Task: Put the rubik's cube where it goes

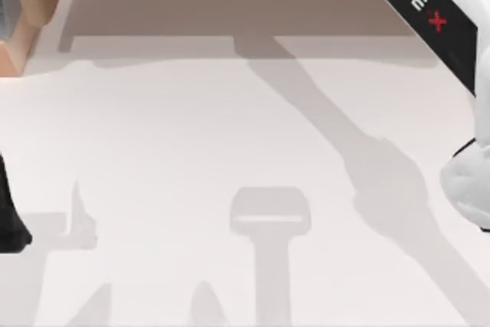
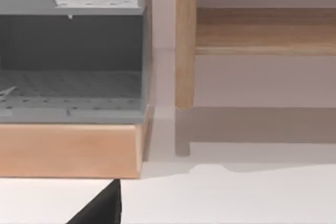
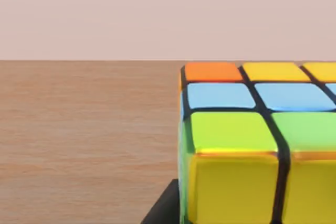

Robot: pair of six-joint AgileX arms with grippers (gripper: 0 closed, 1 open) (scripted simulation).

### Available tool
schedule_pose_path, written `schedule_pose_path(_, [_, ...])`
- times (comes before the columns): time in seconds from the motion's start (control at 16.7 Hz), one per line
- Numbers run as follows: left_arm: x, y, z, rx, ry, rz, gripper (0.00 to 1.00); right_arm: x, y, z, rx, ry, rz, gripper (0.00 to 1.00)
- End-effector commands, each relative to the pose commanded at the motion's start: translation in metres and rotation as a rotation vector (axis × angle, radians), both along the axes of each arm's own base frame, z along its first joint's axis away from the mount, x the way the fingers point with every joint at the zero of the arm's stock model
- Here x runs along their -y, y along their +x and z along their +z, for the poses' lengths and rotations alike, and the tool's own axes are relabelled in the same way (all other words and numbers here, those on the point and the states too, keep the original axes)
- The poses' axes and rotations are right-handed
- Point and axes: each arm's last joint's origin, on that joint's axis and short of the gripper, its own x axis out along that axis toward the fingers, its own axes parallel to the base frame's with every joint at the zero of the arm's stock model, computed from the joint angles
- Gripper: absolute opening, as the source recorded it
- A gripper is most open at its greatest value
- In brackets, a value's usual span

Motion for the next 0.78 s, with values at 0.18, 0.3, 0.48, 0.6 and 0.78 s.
schedule_pose_path(0.18, [0.0000, 0.0000, 0.0000, 0.000, 0.000, 0.000, 1.00, 0.0000, 0.0000, 0.0000, 0.000, 0.000, 0.000, 0.17])
schedule_pose_path(0.3, [0.0000, 0.0000, 0.0000, 0.000, 0.000, 0.000, 1.00, 0.0000, 0.0000, 0.0000, 0.000, 0.000, 0.000, 0.02])
schedule_pose_path(0.48, [0.0000, 0.0000, 0.0000, 0.000, 0.000, 0.000, 1.00, 0.0000, 0.0000, 0.0000, 0.000, 0.000, 0.000, 0.00])
schedule_pose_path(0.6, [0.0000, 0.0000, 0.0000, 0.000, 0.000, 0.000, 1.00, 0.0000, 0.0000, 0.0000, 0.000, 0.000, 0.000, 0.00])
schedule_pose_path(0.78, [0.0000, 0.0000, 0.0000, 0.000, 0.000, 0.000, 1.00, 0.0000, 0.0000, 0.0000, 0.000, 0.000, 0.000, 0.00])
